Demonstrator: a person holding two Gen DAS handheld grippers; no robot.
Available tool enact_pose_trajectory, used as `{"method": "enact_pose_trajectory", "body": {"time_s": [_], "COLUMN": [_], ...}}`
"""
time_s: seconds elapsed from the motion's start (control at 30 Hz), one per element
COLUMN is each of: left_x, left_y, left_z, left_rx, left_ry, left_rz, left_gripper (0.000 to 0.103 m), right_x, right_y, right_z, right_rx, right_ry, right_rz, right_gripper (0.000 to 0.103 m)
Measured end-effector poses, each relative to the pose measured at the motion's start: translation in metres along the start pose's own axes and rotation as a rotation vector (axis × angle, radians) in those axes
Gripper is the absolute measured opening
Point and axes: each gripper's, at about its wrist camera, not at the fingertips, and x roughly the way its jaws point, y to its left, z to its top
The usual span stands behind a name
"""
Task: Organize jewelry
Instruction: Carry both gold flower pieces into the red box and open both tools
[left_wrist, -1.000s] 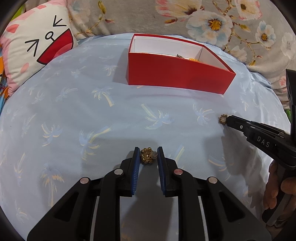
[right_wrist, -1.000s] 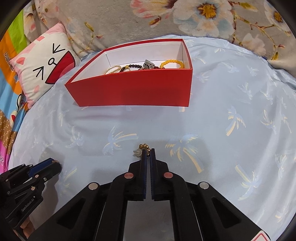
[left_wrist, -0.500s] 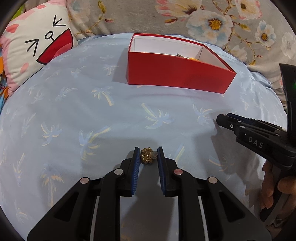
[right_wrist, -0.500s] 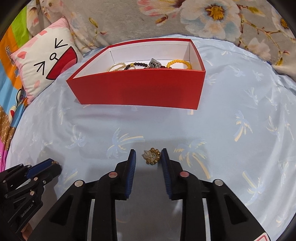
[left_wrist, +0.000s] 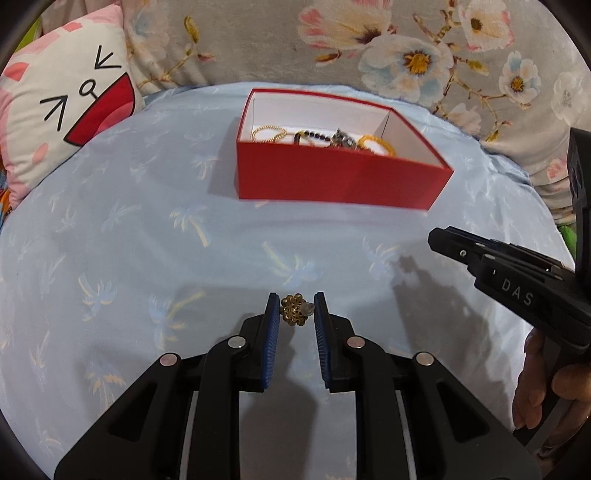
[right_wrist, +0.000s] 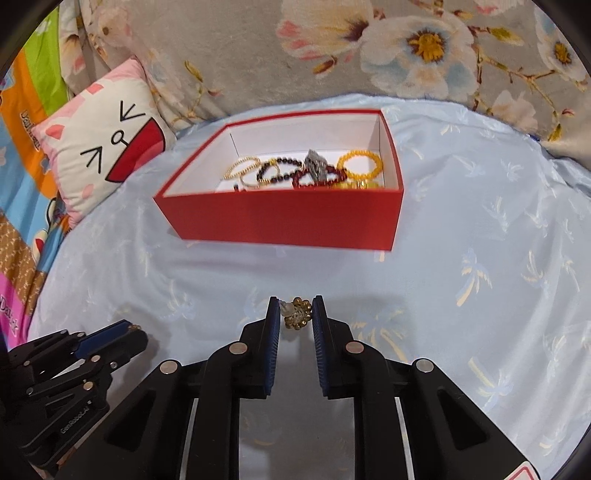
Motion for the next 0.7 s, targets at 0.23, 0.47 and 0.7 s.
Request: {"method": "enact_pose_trajectory", "body": {"time_s": [0.23,0.47,0.7], "left_x": [-0.006,0.017,0.066], "left_y": [-0.01,-0.026,-0.03], "left_z": [0.06,0.13,0.158], "left_rx": [0.019,0.07,0.082], "left_ry": [-0.089,-0.16,-0.126], "left_rz": [-0.007,0.028,0.045], "left_gripper": [0.018,0.018,0.018], "right_x": [-0.015,0.003,0.041], "right_y": [-0.002,-0.003,-0.005], "right_z": [0.04,0.088,0.111], "right_rx": [-0.001,-0.016,-0.038], "right_ry": [-0.068,-0.107,-0.082], "right_rz": [0.027,0.002,-0.042], "right_gripper": [0.016,0.016,0.017]}}
